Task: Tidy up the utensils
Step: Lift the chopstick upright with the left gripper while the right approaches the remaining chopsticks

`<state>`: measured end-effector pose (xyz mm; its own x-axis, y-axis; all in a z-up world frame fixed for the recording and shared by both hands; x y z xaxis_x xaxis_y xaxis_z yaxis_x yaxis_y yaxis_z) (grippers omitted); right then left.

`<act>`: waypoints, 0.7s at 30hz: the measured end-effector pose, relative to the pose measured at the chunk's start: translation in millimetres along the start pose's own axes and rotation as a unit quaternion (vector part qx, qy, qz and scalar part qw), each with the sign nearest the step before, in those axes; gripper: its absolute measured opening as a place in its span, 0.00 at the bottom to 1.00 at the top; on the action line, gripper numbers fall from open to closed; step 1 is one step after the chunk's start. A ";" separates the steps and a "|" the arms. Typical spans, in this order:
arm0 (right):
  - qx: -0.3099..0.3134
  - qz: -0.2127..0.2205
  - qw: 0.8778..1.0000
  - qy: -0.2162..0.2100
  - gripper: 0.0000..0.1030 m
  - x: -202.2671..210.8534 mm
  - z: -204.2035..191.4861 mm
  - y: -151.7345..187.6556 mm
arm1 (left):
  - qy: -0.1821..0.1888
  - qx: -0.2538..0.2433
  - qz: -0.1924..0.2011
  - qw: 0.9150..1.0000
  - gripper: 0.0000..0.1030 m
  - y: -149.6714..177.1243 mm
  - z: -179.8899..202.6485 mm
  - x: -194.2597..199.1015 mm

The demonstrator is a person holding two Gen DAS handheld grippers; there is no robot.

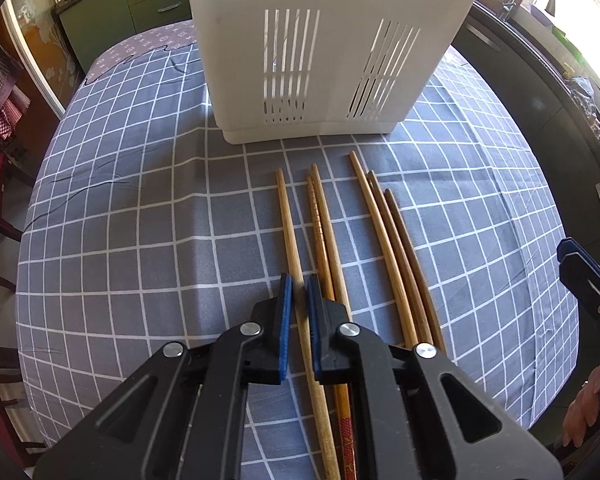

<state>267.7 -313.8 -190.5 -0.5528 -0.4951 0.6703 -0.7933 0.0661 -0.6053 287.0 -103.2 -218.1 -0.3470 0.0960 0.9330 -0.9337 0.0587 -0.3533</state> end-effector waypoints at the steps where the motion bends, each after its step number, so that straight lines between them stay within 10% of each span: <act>1: 0.000 -0.002 1.000 -0.001 0.32 -0.7 0.4 0.6 | 0.006 0.003 0.000 1.000 0.07 0.0 -0.6 0.8; 10: 0.002 -0.014 1.000 -0.001 0.36 -8.8 -5.5 2.2 | 0.030 -0.004 0.081 0.996 0.07 4.8 -5.1 54.1; 21: 0.030 -0.095 0.995 -0.028 0.36 -59.5 -28.0 2.7 | 0.002 -0.039 0.235 0.971 0.07 24.7 -9.5 144.6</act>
<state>291.3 -259.8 -220.0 -0.3781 -0.5410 0.7513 -0.8645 -0.0841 -0.4956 214.6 -78.4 -92.6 -0.7332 0.1339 0.6667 -0.6623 0.0815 -0.7448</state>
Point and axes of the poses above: each gripper's, at about its wrist camera, not at the fingertips, and x roughly against the way its jaws point, z to its right, y to its underside, the point moved 4 cm from there along -x, roughly the way its jaws point, and after that the axes turned 3 degrees about -x, right-handed, at the moved point
